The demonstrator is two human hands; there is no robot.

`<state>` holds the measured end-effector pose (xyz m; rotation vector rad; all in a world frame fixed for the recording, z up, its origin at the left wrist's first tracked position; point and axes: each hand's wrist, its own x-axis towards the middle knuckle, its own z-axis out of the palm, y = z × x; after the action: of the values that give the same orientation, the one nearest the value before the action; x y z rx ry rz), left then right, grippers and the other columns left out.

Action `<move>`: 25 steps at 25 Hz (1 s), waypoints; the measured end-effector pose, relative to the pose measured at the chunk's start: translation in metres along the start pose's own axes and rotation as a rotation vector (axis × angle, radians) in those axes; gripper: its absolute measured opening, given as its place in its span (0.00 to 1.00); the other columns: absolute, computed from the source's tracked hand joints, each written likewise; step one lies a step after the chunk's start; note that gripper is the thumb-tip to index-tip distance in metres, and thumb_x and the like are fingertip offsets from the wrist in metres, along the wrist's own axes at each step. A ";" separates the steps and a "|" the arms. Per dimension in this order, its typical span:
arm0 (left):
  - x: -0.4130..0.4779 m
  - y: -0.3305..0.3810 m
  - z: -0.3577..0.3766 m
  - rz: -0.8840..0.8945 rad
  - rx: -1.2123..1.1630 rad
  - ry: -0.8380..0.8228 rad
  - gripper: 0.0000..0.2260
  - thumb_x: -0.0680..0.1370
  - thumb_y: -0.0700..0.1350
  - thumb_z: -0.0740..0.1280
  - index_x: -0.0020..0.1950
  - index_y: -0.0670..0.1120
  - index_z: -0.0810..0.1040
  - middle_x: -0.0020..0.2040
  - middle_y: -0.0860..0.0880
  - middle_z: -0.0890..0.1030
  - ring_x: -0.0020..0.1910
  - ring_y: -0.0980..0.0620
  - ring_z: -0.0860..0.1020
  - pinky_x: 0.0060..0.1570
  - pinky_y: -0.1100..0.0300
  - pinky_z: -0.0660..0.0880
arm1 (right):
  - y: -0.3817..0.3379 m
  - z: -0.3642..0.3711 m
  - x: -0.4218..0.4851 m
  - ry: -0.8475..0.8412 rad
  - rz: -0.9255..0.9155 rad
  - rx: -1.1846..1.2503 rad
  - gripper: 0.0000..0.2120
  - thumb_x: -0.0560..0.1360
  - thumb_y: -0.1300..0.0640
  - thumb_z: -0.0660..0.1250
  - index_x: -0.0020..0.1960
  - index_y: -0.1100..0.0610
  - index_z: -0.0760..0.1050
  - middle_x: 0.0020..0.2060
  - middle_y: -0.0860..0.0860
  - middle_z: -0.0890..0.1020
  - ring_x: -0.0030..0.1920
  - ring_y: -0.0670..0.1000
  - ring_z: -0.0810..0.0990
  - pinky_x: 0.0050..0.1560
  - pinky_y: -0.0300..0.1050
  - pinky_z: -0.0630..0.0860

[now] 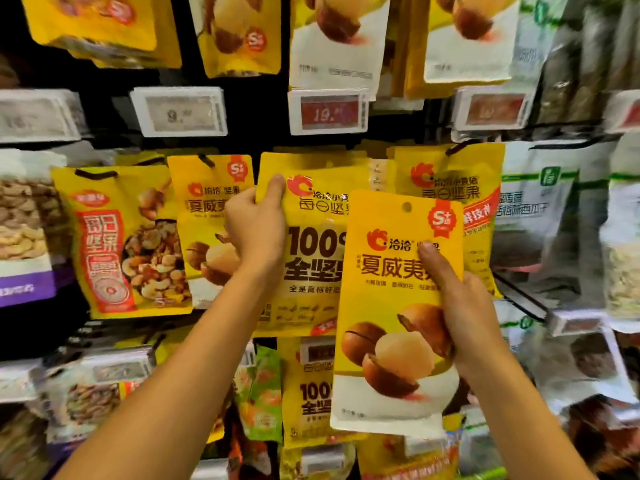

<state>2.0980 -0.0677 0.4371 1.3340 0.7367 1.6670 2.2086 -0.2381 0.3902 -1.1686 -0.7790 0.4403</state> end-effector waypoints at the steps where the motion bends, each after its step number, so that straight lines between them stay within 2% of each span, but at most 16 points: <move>1: 0.000 -0.001 0.004 0.003 0.001 0.015 0.17 0.76 0.50 0.67 0.30 0.45 0.70 0.31 0.45 0.76 0.32 0.48 0.74 0.37 0.50 0.75 | 0.001 -0.003 0.006 -0.008 -0.001 0.016 0.09 0.59 0.39 0.67 0.37 0.37 0.82 0.37 0.44 0.86 0.40 0.47 0.85 0.46 0.50 0.79; 3: 0.001 -0.001 0.012 0.004 0.009 0.037 0.20 0.77 0.48 0.66 0.27 0.48 0.66 0.25 0.53 0.73 0.26 0.56 0.72 0.30 0.60 0.70 | 0.005 -0.008 0.016 -0.025 0.002 0.031 0.10 0.58 0.38 0.67 0.37 0.38 0.82 0.39 0.44 0.86 0.42 0.47 0.85 0.48 0.50 0.78; 4: 0.003 -0.001 0.015 -0.003 0.013 0.040 0.19 0.77 0.48 0.66 0.27 0.48 0.67 0.25 0.53 0.73 0.27 0.55 0.73 0.31 0.60 0.71 | 0.006 -0.011 0.021 -0.031 0.007 0.031 0.11 0.58 0.38 0.67 0.38 0.38 0.82 0.39 0.44 0.86 0.42 0.47 0.85 0.50 0.51 0.78; 7: 0.006 -0.001 0.020 -0.002 0.022 0.061 0.16 0.78 0.48 0.65 0.32 0.45 0.71 0.31 0.46 0.75 0.33 0.47 0.75 0.37 0.51 0.75 | 0.011 -0.017 0.031 -0.052 0.027 0.033 0.12 0.58 0.37 0.68 0.39 0.39 0.82 0.40 0.45 0.86 0.43 0.48 0.85 0.54 0.53 0.77; 11: 0.012 -0.009 0.018 0.032 0.053 0.089 0.13 0.77 0.48 0.66 0.39 0.39 0.76 0.35 0.40 0.75 0.35 0.45 0.74 0.41 0.42 0.77 | 0.017 -0.017 0.040 -0.104 0.031 0.046 0.14 0.58 0.37 0.67 0.39 0.40 0.83 0.40 0.46 0.86 0.43 0.48 0.85 0.52 0.52 0.78; 13: 0.017 -0.013 0.017 0.030 0.055 0.078 0.13 0.77 0.49 0.66 0.37 0.41 0.76 0.35 0.40 0.76 0.35 0.45 0.75 0.41 0.41 0.77 | 0.021 -0.015 0.044 -0.111 0.024 0.058 0.12 0.59 0.38 0.67 0.39 0.40 0.83 0.40 0.46 0.86 0.43 0.48 0.85 0.49 0.49 0.78; 15: 0.022 -0.019 0.019 0.031 0.094 0.091 0.15 0.77 0.51 0.66 0.32 0.47 0.73 0.33 0.43 0.77 0.34 0.45 0.77 0.39 0.46 0.77 | 0.023 -0.012 0.046 -0.129 0.036 0.078 0.11 0.60 0.39 0.67 0.39 0.40 0.83 0.40 0.46 0.86 0.43 0.48 0.85 0.46 0.49 0.79; 16: 0.025 -0.023 0.021 0.029 0.135 0.092 0.16 0.77 0.53 0.65 0.31 0.49 0.72 0.34 0.44 0.79 0.35 0.44 0.78 0.42 0.47 0.77 | 0.024 -0.011 0.047 -0.136 0.042 0.085 0.11 0.61 0.40 0.67 0.40 0.41 0.83 0.41 0.47 0.86 0.44 0.49 0.85 0.46 0.49 0.80; 18: 0.032 -0.032 0.027 -0.003 0.243 0.077 0.15 0.78 0.57 0.62 0.36 0.49 0.73 0.41 0.43 0.82 0.42 0.43 0.81 0.48 0.46 0.78 | 0.025 -0.008 0.050 -0.142 0.057 0.088 0.13 0.62 0.41 0.67 0.41 0.45 0.84 0.41 0.48 0.86 0.44 0.50 0.85 0.48 0.50 0.80; 20: 0.039 -0.041 0.030 -0.031 0.404 0.021 0.19 0.78 0.60 0.58 0.44 0.44 0.75 0.45 0.42 0.81 0.46 0.43 0.80 0.49 0.48 0.77 | 0.026 -0.002 0.053 -0.141 0.081 0.090 0.16 0.63 0.41 0.67 0.43 0.50 0.83 0.42 0.50 0.86 0.45 0.51 0.85 0.50 0.51 0.79; 22: 0.043 -0.044 0.027 0.022 0.523 -0.041 0.22 0.79 0.58 0.58 0.51 0.39 0.75 0.44 0.45 0.79 0.46 0.45 0.78 0.44 0.57 0.73 | 0.029 0.003 0.055 -0.141 0.087 0.096 0.19 0.62 0.41 0.67 0.47 0.52 0.81 0.43 0.50 0.86 0.46 0.52 0.85 0.50 0.51 0.79; 24: 0.036 -0.037 0.012 0.149 0.585 -0.044 0.16 0.78 0.52 0.63 0.55 0.39 0.73 0.45 0.49 0.75 0.48 0.50 0.74 0.43 0.66 0.67 | 0.033 0.011 0.055 -0.151 0.075 0.106 0.20 0.62 0.41 0.67 0.48 0.52 0.81 0.43 0.50 0.86 0.47 0.52 0.85 0.48 0.50 0.79; 25: 0.030 -0.036 0.001 0.204 0.611 -0.022 0.13 0.78 0.49 0.65 0.57 0.41 0.72 0.48 0.50 0.73 0.49 0.52 0.73 0.45 0.66 0.67 | 0.036 0.016 0.055 -0.161 0.070 0.109 0.19 0.62 0.41 0.67 0.47 0.52 0.81 0.43 0.50 0.86 0.46 0.52 0.85 0.47 0.49 0.80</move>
<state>2.1059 -0.0249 0.4208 1.8959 1.1913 1.6426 2.2366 -0.1783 0.3770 -1.0698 -0.8440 0.6337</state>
